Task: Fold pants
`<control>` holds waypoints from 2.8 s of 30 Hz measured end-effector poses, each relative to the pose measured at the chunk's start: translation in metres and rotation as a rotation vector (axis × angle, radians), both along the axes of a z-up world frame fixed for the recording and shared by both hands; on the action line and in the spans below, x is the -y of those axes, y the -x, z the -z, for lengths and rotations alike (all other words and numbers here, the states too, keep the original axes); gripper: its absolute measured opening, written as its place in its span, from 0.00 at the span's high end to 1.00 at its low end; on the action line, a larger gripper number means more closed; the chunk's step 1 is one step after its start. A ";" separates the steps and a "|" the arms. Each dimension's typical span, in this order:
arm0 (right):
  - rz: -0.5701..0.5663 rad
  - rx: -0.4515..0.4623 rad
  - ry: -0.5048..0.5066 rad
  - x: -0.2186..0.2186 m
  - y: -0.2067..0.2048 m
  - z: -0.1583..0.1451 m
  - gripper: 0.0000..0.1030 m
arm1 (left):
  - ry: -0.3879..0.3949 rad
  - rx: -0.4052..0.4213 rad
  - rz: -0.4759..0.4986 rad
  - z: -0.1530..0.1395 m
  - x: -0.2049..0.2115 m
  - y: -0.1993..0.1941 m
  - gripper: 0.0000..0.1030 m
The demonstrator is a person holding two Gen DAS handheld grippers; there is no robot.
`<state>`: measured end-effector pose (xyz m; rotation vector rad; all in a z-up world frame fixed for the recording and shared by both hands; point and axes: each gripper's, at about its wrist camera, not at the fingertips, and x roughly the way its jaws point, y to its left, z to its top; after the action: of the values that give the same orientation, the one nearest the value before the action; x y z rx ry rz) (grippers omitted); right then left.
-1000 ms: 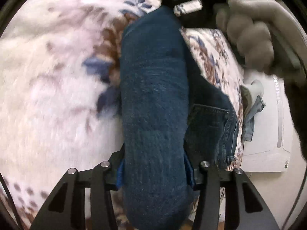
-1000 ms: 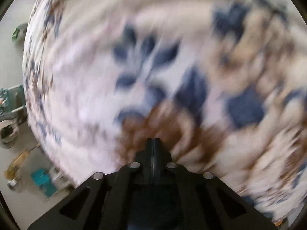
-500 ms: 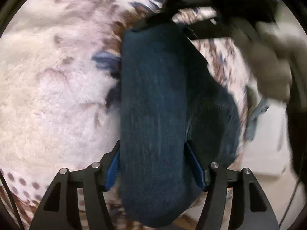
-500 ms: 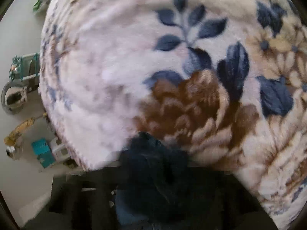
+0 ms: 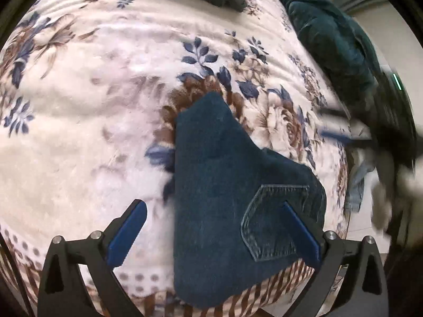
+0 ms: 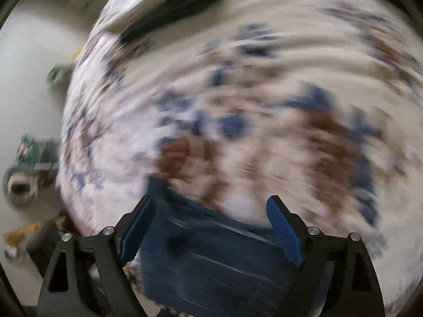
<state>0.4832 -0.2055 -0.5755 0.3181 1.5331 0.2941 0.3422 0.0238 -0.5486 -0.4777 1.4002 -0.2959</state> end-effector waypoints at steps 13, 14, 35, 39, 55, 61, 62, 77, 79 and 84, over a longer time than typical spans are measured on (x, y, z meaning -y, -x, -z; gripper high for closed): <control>0.203 -0.205 0.149 0.128 0.137 0.106 0.10 | -0.025 -0.150 0.032 0.077 0.019 -0.043 0.00; 0.211 -0.210 0.145 0.127 0.136 0.108 0.10 | -0.024 -0.151 0.034 0.077 0.018 -0.044 0.00; 0.275 -0.236 -0.277 0.166 0.137 0.134 0.10 | 0.124 -0.135 -0.134 0.074 -0.024 -0.093 0.04; 0.269 -0.234 -0.354 0.161 0.135 0.130 0.10 | 0.390 -0.130 -0.112 0.062 -0.033 -0.071 0.03; 0.332 -0.214 -0.646 0.185 0.164 0.158 0.08 | 0.345 -0.228 0.047 0.090 0.011 -0.025 0.03; 0.311 -0.143 -0.708 0.191 0.172 0.141 0.08 | 0.259 -0.213 0.111 0.083 0.029 -0.030 0.03; 0.302 -0.148 -0.690 0.190 0.173 0.141 0.08 | 0.257 -0.213 0.113 0.085 0.030 -0.030 0.03; 0.096 -0.217 -0.547 0.156 0.161 0.159 0.04 | 0.120 -0.183 0.239 0.079 0.064 -0.030 0.03; 0.093 -0.215 -0.542 0.152 0.157 0.156 0.04 | 0.117 -0.180 0.237 0.079 0.067 -0.030 0.03; 0.090 -0.217 -0.537 0.159 0.151 0.155 0.04 | 0.112 -0.176 0.237 0.080 0.067 -0.029 0.03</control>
<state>0.3325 -0.3641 -0.7302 0.8617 1.6294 0.6167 0.3717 -0.0436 -0.6281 -0.4375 1.6207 -0.5367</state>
